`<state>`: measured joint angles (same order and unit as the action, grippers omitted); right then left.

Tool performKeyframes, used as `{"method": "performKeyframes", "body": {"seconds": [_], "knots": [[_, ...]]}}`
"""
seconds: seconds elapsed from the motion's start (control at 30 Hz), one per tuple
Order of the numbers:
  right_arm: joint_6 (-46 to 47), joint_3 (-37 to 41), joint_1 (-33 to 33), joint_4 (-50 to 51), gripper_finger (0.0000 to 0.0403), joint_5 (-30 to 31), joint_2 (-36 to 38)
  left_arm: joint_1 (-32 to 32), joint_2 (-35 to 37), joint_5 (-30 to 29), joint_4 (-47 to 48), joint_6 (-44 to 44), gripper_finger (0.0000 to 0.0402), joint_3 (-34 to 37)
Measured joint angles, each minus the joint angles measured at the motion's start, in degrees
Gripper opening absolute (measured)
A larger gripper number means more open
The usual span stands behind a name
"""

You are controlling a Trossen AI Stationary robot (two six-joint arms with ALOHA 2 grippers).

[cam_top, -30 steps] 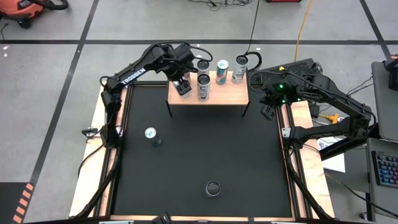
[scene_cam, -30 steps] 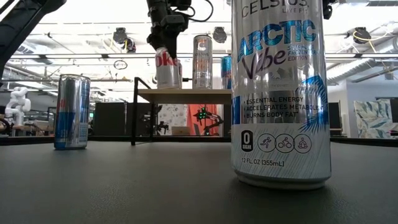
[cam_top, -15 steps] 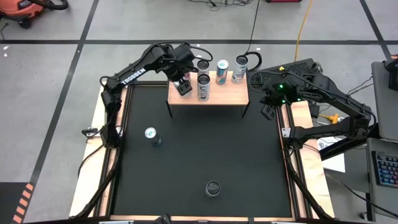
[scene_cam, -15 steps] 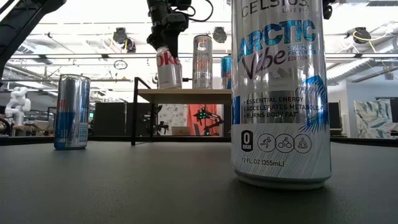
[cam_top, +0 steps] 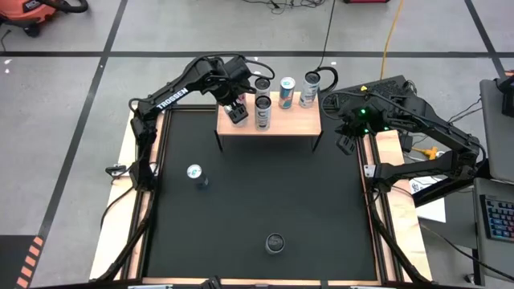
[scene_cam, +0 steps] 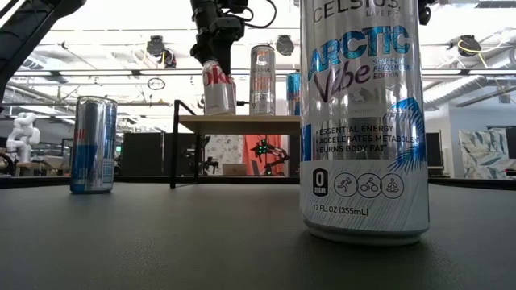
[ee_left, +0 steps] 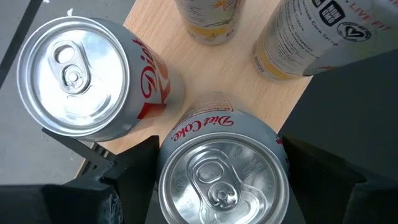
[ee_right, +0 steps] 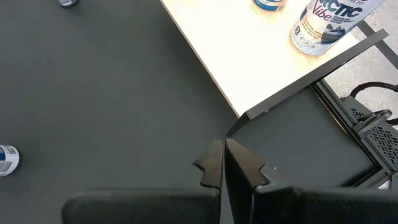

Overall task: Place canned beverage on shelf
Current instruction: Put the red and silver soda can aligned with the other red and silver soda can on the shelf

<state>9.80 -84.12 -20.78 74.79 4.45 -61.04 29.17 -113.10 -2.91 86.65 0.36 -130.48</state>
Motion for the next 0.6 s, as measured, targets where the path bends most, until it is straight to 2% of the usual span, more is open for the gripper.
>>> {"method": "performKeyframes", "body": {"seconds": [0.47,0.6], "knots": [[-0.01,0.00,-0.01,0.02,0.0000,0.00,0.00,-0.02,-0.02,0.95,0.02,-0.02,0.0305,0.00],[-0.01,0.00,0.00,0.02,0.0000,0.00,0.00,-0.02,-0.02,0.95,-0.01,-0.02,0.0328,-0.02]]}}
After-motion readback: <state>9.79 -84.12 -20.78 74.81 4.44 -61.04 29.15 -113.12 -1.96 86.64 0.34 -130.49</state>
